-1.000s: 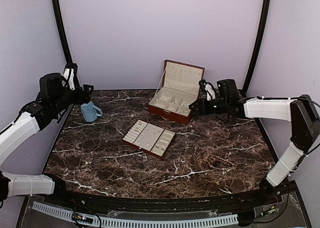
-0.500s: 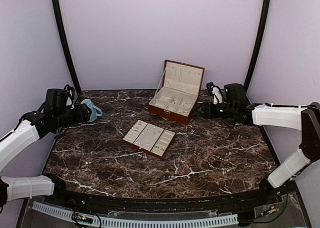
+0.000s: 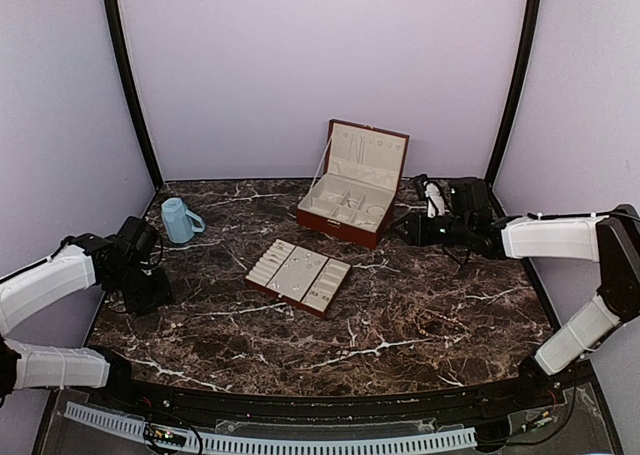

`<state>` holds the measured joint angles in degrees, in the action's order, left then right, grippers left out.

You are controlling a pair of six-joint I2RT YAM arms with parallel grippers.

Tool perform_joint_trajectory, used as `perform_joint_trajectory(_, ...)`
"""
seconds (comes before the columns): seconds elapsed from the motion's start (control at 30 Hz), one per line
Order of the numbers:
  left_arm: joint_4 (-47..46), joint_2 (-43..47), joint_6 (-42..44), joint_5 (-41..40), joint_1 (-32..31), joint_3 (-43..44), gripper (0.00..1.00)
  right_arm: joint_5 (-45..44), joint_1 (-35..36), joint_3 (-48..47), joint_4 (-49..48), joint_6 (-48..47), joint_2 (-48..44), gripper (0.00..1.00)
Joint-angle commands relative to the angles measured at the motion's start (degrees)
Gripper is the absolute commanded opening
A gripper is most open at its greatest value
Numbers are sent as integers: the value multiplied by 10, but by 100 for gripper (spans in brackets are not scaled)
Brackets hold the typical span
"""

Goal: Organize the mixed jewelry
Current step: Place the bracelet in the bracelet compartment.

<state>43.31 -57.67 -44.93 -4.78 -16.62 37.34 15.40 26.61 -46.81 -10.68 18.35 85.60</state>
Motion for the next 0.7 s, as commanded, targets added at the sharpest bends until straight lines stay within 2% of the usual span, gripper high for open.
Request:
perform_joint_trajectory(0.0,64,-59,-26,28,-2,4,45,-13,-2,19,-24,5,-33,46)
perform_joint_trajectory(0.1,39,-72,-33,54,-2,-17,43,-20,-3,28,-24,5,-43,46)
perform_joint_trajectory(0.2,26,-78,-43,73,-2,-30,35,-27,-4,36,-22,5,-53,46)
perform_joint_trajectory(0.37,25,-79,-47,37,-2,-29,29,-29,-6,46,-27,5,-62,47)
perform_joint_trajectory(0.43,23,-85,-49,31,-2,-29,28,-29,-7,49,-27,5,-64,47)
perform_joint_trajectory(0.67,17,-100,-44,22,-2,-29,16,-32,-9,61,-28,8,-69,47)
